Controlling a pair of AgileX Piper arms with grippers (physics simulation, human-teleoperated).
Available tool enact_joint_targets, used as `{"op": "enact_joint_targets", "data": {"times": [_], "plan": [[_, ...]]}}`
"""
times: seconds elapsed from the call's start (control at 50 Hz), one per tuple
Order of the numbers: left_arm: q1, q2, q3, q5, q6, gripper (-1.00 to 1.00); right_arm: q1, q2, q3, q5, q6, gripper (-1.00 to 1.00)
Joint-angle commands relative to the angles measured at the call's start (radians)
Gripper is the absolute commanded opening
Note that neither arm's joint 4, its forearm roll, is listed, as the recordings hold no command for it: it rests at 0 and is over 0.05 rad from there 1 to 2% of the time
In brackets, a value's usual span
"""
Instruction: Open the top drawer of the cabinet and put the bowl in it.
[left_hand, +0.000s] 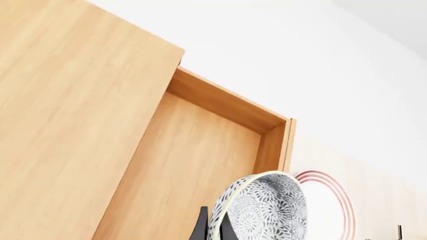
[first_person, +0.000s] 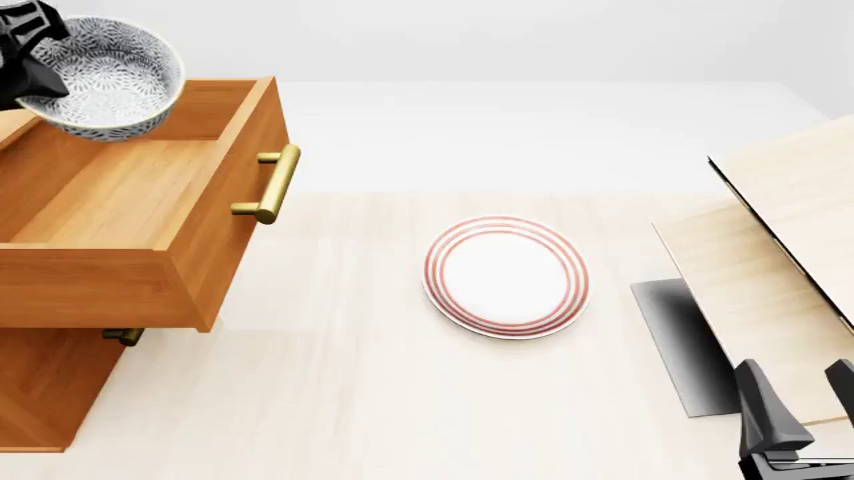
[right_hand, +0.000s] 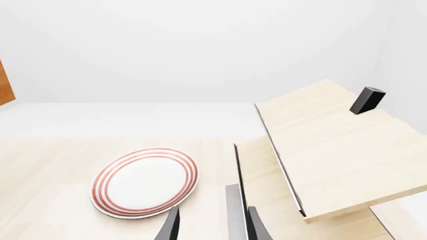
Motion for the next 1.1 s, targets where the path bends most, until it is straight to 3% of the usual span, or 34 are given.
{"op": "enact_joint_targets", "data": {"times": [0.02, 0.18, 0.22, 0.26, 0.78, 0.98, 1.1], "plan": [[0.018, 0.021, 0.025, -0.041, 0.006, -1.00, -0.001, -0.002, 0.001, 0.001, 0.000, 1.00], [0.023, 0.050, 0.029, -0.064, 0.008, -1.00, -0.001, -0.002, 0.001, 0.001, 0.000, 1.00], [0.065, 0.071, 0.009, -0.056, 0.045, -1.00, 0.000, -0.002, 0.001, 0.001, -0.001, 1.00], [0.040, 0.065, 0.031, -0.078, 0.015, -1.00, -0.001, -0.002, 0.001, 0.001, 0.000, 1.00], [0.052, 0.128, 0.097, -0.167, 0.020, -1.00, 0.000, -0.002, 0.001, 0.001, 0.000, 1.00], [0.045, 0.152, 0.178, -0.242, 0.000, -1.00, -0.001, -0.002, 0.001, 0.001, 0.000, 1.00], [0.056, 0.175, 0.170, -0.248, 0.011, -1.00, -0.001, -0.002, 0.001, 0.001, 0.000, 1.00]]}}
